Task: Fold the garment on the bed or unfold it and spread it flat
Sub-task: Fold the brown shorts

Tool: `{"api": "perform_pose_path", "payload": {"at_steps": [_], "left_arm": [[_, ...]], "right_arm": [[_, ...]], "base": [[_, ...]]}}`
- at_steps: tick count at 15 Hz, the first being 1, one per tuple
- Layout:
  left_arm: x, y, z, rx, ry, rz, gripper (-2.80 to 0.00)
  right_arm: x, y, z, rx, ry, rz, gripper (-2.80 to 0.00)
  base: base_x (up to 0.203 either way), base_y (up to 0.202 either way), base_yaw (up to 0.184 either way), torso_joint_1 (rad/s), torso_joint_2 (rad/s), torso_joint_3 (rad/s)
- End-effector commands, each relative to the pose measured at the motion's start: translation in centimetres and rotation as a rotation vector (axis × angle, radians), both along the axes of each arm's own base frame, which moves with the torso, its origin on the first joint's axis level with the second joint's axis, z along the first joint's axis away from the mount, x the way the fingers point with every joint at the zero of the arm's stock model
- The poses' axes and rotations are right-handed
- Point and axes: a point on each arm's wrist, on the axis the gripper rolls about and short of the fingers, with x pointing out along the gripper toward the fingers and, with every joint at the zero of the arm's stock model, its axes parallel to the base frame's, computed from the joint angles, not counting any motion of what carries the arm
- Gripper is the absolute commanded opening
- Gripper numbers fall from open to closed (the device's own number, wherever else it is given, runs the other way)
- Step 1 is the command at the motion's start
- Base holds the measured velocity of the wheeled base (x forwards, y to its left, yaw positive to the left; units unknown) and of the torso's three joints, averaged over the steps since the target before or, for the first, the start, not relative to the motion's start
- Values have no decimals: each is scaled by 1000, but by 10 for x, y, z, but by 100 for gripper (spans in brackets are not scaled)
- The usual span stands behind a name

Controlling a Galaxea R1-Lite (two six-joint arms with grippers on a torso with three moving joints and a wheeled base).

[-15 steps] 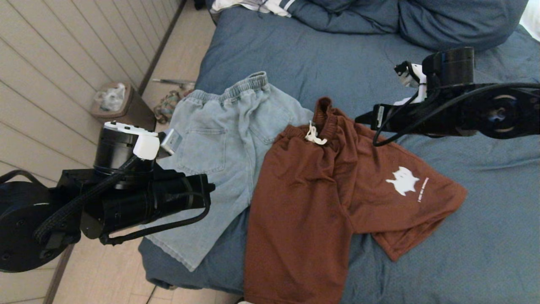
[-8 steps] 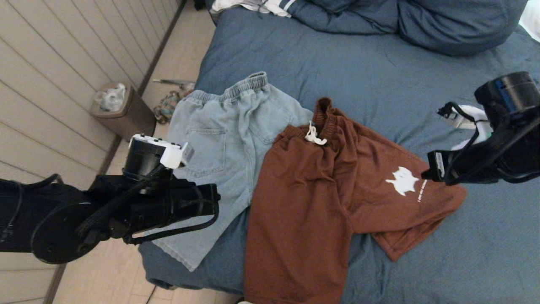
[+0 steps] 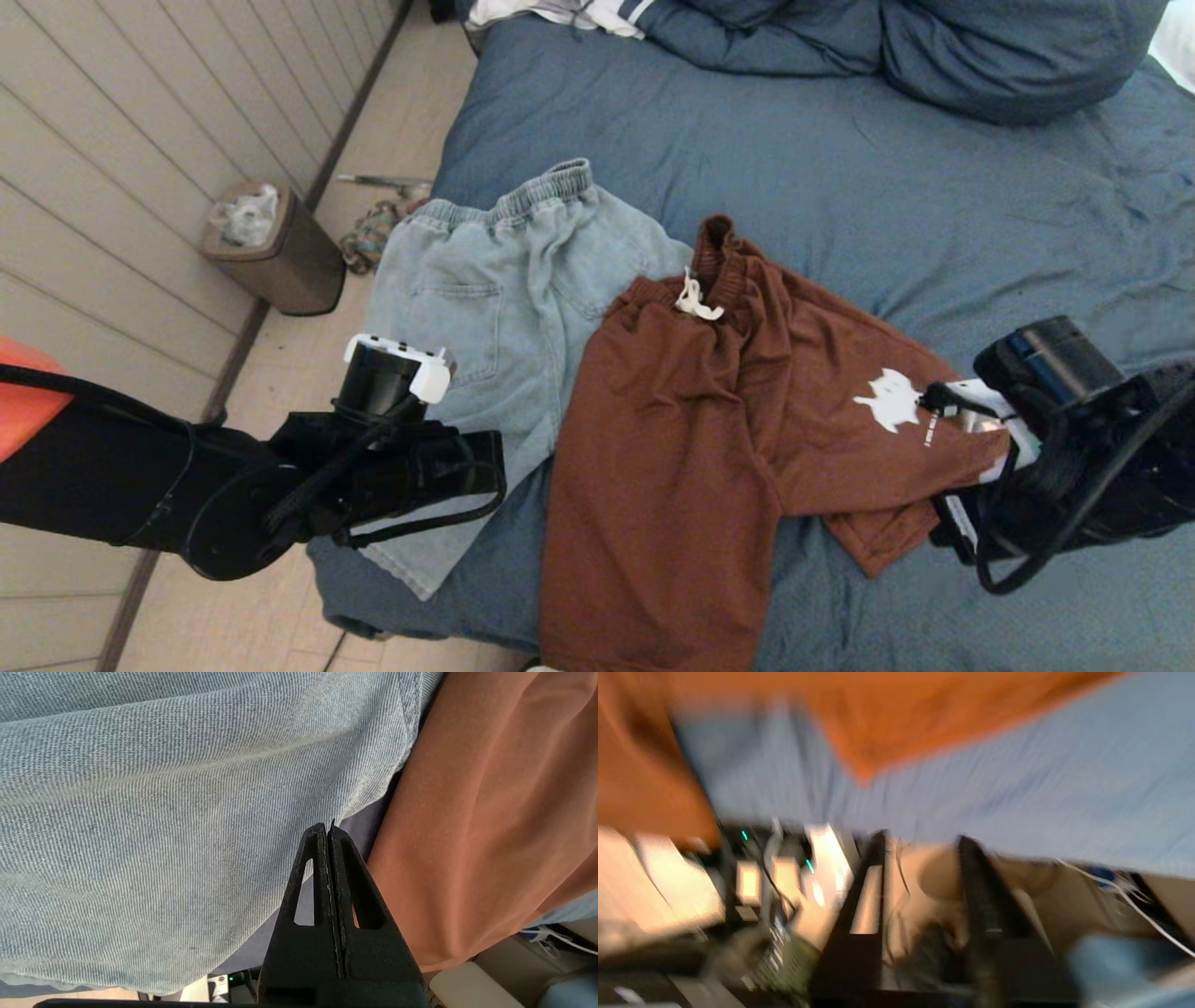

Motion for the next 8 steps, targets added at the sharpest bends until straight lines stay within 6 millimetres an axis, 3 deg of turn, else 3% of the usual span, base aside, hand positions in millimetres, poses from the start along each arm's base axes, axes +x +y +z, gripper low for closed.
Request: {"api": "perform_pose_path", "payload": {"at_steps": [1,5,8], "left_arm": [[2,-1,-3,2,7,3,-280],[0,1,-6,10,16,0,-280],[0,3,-3,-1,12,1,-280]], "right_arm": [[-16,10,-21,-31,89,68,0],[-12,13,-51,-58,206,73,0],[-1,14,-49,-17,54,59,0]], "base": [[0,0,0,0,0,0],[0,0,0,0,0,0],[0,0,0,0,0,0]]}}
